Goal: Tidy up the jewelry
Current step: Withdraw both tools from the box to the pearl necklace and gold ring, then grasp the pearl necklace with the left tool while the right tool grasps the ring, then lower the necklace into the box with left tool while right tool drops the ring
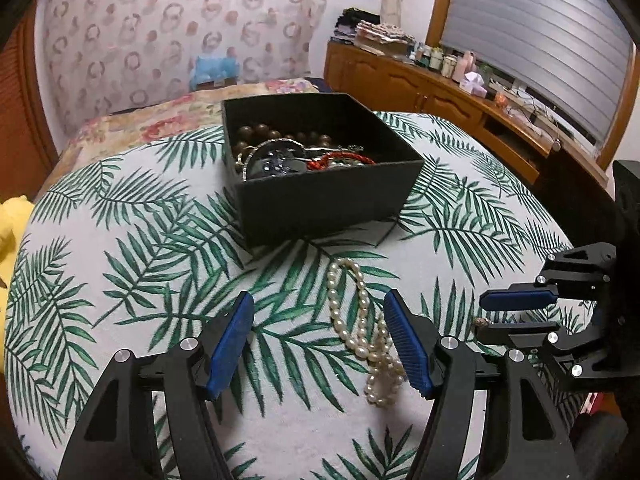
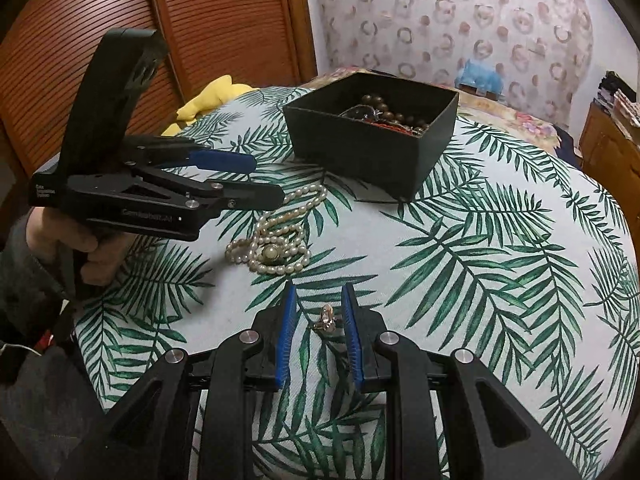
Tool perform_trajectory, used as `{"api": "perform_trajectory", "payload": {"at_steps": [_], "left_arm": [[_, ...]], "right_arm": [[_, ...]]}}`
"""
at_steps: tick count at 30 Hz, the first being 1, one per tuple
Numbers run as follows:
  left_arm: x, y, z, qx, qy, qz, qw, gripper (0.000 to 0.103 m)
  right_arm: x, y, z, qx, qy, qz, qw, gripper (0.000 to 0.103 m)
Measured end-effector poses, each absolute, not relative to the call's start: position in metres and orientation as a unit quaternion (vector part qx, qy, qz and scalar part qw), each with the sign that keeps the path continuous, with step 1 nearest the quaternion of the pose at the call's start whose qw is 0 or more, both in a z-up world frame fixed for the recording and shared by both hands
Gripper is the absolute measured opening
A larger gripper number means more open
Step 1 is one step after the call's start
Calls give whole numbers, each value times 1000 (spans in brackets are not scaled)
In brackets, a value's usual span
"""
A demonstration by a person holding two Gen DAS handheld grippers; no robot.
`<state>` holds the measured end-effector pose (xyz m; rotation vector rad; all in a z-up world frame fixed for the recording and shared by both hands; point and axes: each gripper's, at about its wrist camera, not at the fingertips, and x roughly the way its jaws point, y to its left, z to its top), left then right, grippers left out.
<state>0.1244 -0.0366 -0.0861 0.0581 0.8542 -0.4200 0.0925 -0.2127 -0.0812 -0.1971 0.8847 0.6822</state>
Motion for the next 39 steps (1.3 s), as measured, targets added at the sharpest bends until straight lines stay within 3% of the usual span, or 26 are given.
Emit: {"api": "perform_trajectory", "payload": {"at_steps": [1, 3, 6, 14, 19, 28, 29, 39], "left_arm": [[124, -39, -86, 29, 411, -203, 888, 64], [124, -40, -87, 30, 412, -206, 887, 64], [124, -42, -87, 32, 412, -208, 887, 59], [134, -45, -87, 38, 416, -215, 883, 32], [141, -44, -86, 38, 417, -211, 883, 22], [145, -57, -92, 71, 418, -211, 881, 18], [144, -58, -92, 73, 417, -212, 881, 5], [128, -55, -52, 57, 368, -222, 901, 4]], "right_arm": [[93, -212, -83, -96, 422, 322, 842, 25], [93, -211, -87, -104, 427, 320, 839, 14], [92, -212, -88, -109, 426, 320, 839, 10], [98, -221, -81, -101, 411, 319, 848, 9], [109, -227, -75, -98, 401, 308, 857, 9], [122, -228, -66, -90, 384, 301, 868, 9], [123, -228, -65, -90, 383, 300, 869, 9], [122, -224, -39, -95, 349, 299, 883, 9]]}}
